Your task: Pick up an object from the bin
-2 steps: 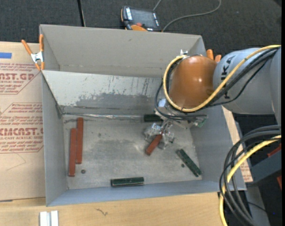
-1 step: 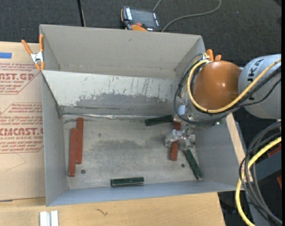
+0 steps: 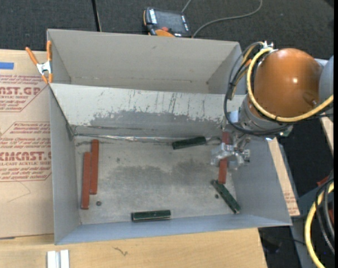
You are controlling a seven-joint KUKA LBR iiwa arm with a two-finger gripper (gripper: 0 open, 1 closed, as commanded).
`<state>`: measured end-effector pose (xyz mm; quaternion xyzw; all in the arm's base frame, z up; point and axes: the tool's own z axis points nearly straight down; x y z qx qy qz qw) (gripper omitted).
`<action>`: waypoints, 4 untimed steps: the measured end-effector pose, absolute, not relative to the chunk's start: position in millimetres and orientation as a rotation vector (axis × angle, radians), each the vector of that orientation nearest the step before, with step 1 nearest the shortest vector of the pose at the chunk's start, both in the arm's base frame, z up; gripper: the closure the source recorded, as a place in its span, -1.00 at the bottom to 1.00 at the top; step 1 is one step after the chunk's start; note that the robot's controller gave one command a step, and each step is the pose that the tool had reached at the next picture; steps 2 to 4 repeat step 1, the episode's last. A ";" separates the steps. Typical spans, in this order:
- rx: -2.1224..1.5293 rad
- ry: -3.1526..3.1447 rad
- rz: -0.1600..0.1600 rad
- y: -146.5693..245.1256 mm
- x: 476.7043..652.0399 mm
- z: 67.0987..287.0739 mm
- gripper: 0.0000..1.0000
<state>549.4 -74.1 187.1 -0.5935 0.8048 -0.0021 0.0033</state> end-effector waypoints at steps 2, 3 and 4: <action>-1.855 2.525 -0.005 -54.9 563.7 245.4 1.00; -1.855 2.525 -0.005 -54.9 563.7 245.4 1.00; -1.855 2.525 -0.005 -54.9 563.7 245.4 1.00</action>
Offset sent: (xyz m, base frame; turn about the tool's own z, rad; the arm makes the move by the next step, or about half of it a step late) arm 0.0124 0.0172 0.0549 0.0033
